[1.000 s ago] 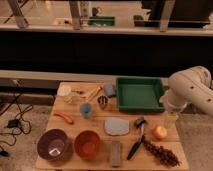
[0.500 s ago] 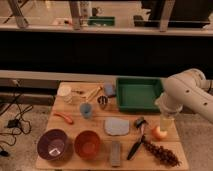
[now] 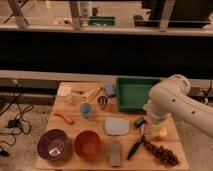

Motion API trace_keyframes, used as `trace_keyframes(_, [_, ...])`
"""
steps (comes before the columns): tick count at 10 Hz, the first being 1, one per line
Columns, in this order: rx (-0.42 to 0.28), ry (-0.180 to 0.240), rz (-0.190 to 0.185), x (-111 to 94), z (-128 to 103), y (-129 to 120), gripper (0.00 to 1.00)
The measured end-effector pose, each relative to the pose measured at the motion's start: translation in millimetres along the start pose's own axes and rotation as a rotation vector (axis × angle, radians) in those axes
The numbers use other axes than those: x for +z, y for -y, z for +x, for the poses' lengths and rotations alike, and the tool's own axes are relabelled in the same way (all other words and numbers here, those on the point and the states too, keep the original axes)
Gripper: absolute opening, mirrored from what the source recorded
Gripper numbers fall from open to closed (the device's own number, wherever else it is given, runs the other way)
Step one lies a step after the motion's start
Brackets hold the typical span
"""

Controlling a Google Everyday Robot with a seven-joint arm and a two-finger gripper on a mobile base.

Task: Place towel in tray

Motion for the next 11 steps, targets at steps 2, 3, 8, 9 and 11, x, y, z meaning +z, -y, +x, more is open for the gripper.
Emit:
trace_keyframes(2, [-0.050,-0.002,-0.002,5.4,-21.0,-8.8,0.80])
trace_keyframes(3, [-0.075,0.000,-0.003,8.9,-36.6,-11.6,0.80])
trace_keyframes(8, [-0.172,0.009,0.006,20.0,-94.8,-18.0,0.80])
trace_keyframes(9, [-0.187,0.009,0.010,22.1,-103.1,-17.3,0.80])
trace_keyframes(11, [-0.209,0.003,0.013,27.0,-114.2,-15.0,0.80])
